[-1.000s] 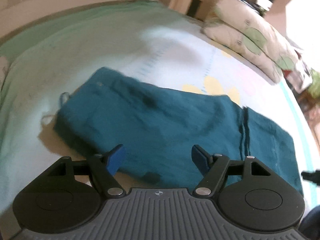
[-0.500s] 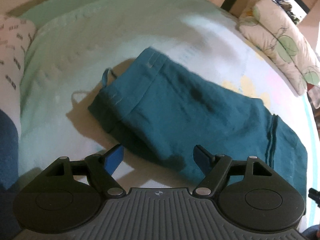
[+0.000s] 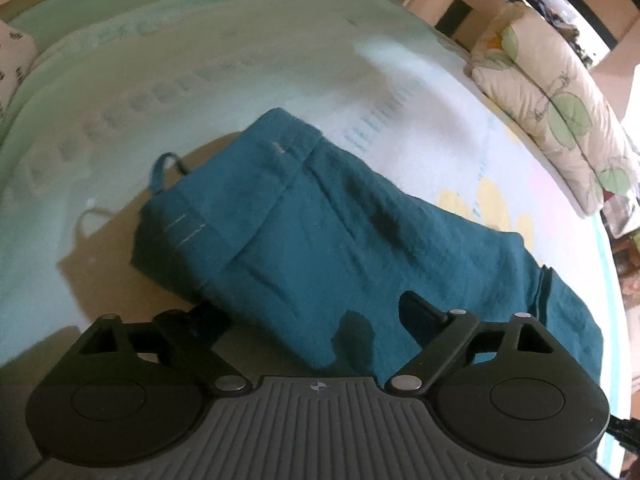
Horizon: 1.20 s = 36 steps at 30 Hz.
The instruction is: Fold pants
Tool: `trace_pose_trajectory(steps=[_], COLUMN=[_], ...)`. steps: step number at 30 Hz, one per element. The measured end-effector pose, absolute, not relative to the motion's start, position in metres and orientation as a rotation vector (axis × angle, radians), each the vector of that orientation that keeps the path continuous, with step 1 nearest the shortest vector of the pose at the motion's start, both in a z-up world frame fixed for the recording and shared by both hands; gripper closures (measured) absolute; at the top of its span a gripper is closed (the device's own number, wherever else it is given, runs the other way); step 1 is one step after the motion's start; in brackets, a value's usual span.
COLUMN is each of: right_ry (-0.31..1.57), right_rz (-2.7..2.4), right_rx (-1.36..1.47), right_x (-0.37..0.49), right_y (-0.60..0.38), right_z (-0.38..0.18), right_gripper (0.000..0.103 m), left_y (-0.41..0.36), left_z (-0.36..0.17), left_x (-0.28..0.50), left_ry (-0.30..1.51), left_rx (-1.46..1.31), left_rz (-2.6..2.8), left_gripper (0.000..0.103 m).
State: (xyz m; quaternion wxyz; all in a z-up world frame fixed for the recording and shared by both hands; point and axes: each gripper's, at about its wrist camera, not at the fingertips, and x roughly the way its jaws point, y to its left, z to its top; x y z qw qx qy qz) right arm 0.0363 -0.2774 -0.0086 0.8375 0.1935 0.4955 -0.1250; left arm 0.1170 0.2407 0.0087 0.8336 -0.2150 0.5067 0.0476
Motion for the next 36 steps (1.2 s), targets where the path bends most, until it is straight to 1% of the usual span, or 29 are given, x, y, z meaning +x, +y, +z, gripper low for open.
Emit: trace_pose_trajectory(steps=[2, 4, 9, 13, 18, 19, 21, 22, 23, 24, 26, 27, 29, 33, 35, 36], right_ry=[1.058, 1.064, 1.043, 0.992, 0.981, 0.981, 0.993, 0.998, 1.000, 1.003, 1.012, 1.019, 1.031, 1.060, 1.054, 1.056], right_rz=[-0.269, -0.273, -0.224, -0.120, 0.065, 0.097, 0.152, 0.175, 0.188, 0.194, 0.194, 0.192, 0.179, 0.132, 0.113, 0.105], right_rx=[0.379, 0.341, 0.239, 0.195, 0.122, 0.114, 0.127, 0.138, 0.143, 0.140, 0.124, 0.116, 0.097, 0.079, 0.075, 0.069], right_x=[0.038, 0.039, 0.043, 0.055, 0.096, 0.106, 0.126, 0.136, 0.145, 0.155, 0.170, 0.177, 0.188, 0.210, 0.219, 0.224], right_y=[-0.274, -0.268, -0.245, -0.203, -0.135, -0.123, -0.103, -0.095, -0.088, -0.080, -0.068, -0.065, -0.055, -0.050, -0.049, -0.049], right_z=[-0.009, -0.009, -0.002, 0.009, 0.012, 0.010, 0.003, -0.002, -0.006, -0.011, -0.021, -0.025, -0.034, -0.049, -0.053, -0.054], right_gripper=[0.064, 0.064, 0.064, 0.064, 0.064, 0.064, 0.064, 0.069, 0.070, 0.071, 0.075, 0.077, 0.081, 0.085, 0.094, 0.094], left_y=[0.234, 0.229, 0.223, 0.232, 0.239, 0.239, 0.241, 0.241, 0.240, 0.240, 0.242, 0.241, 0.236, 0.225, 0.222, 0.221], left_z=[0.007, 0.004, 0.002, 0.002, 0.002, 0.003, 0.004, 0.006, 0.007, 0.008, 0.006, 0.005, 0.006, 0.009, 0.009, 0.008], left_x=[0.120, 0.118, 0.110, 0.105, 0.112, 0.112, 0.109, 0.108, 0.108, 0.109, 0.109, 0.110, 0.112, 0.117, 0.117, 0.118], left_ry=[1.070, 1.054, 1.002, 0.964, 0.988, 0.989, 0.984, 0.981, 0.979, 0.980, 0.973, 0.971, 0.971, 0.965, 0.965, 0.966], left_rx=[-0.425, -0.404, -0.388, -0.507, -0.551, -0.553, -0.551, -0.533, -0.515, -0.505, -0.536, -0.536, -0.491, -0.407, -0.384, -0.382], left_rz=[0.094, 0.079, 0.101, 0.147, 0.145, 0.145, 0.162, 0.176, 0.189, 0.194, 0.174, 0.174, 0.175, 0.161, 0.163, 0.163], left_gripper=[0.008, 0.001, 0.001, 0.001, 0.002, 0.004, 0.017, 0.039, 0.068, 0.079, 0.089, 0.090, 0.091, 0.091, 0.092, 0.092])
